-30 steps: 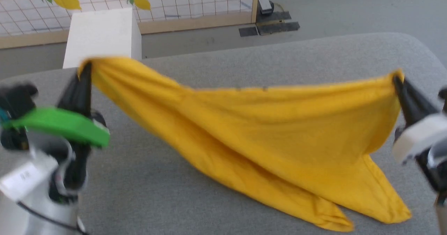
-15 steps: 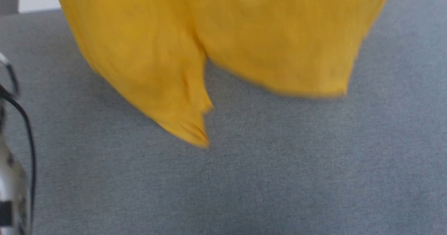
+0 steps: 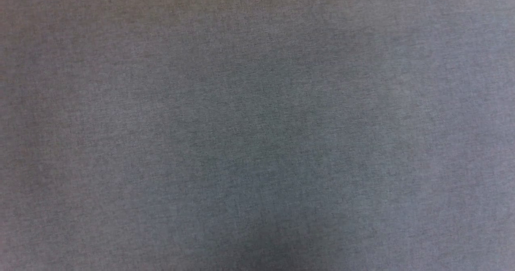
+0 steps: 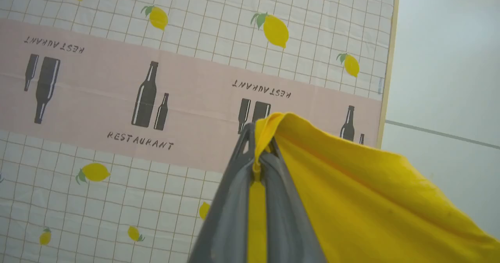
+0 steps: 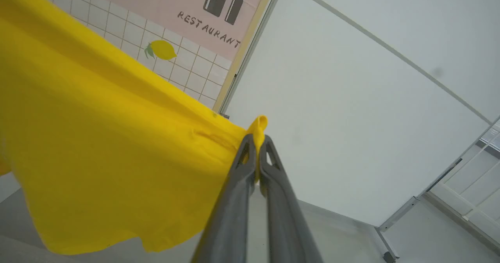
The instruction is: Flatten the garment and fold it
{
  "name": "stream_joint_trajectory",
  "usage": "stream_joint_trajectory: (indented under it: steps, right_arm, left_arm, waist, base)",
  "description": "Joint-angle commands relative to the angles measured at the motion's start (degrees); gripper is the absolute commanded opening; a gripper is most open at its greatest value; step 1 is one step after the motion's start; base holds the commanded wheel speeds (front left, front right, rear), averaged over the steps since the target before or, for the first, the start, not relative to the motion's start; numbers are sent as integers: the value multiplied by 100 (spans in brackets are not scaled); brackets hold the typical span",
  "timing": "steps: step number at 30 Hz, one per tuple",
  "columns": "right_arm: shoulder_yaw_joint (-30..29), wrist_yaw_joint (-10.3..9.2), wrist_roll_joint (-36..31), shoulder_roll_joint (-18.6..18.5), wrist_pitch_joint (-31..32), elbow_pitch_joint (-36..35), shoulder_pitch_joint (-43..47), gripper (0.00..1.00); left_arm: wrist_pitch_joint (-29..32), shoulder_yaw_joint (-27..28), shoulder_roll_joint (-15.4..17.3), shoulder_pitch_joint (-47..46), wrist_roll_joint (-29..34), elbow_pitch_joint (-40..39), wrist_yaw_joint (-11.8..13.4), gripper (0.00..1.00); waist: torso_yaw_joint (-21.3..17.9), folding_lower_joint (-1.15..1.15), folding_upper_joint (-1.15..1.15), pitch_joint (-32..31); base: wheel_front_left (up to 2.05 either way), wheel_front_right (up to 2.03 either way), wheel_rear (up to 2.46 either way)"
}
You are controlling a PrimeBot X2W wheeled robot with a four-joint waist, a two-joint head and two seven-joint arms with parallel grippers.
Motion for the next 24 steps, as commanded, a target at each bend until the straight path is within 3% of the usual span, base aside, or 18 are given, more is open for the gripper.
stream_joint_trajectory:
  steps: [1, 7, 12, 20, 24]
  right_arm:
    - [36, -12, 16, 37, -68, 113, 232, 0]
    - [335, -12, 395, 262, -331, 625, 1247, 0]
    - [911, -12, 844, 280, -388, 934, 2182, 0]
    - [1022, -12, 1415, 121, -561, 802, 3788, 0]
    - [825, -12, 1511, 74, -566, 553, 4658, 0]
  left_arm:
    - [-54, 24, 105, 287, 56, 165, -22, 0]
    - [-86, -267, 180, 1673, 255, 1154, -92, 0]
    - [252, -536, 150, 3020, 240, 1664, -192, 0]
    - [1379, -783, -5, 5218, -333, 1286, -514, 0]
    - [2015, -784, 19, 6428, -702, 574, -473, 0]
  waist:
    - [98, -1, 0, -32]
    - [309, -1, 0, -374]
    - [417, -1, 0, -922]
    - [556, -1, 0, -1903]
    - [587, -1, 0, -2313]
  base:
    - [0, 0, 0]
    - [0, 0, 0]
    - [0, 0, 0]
    - [0, 0, 0]
    - [0, 0, 0]
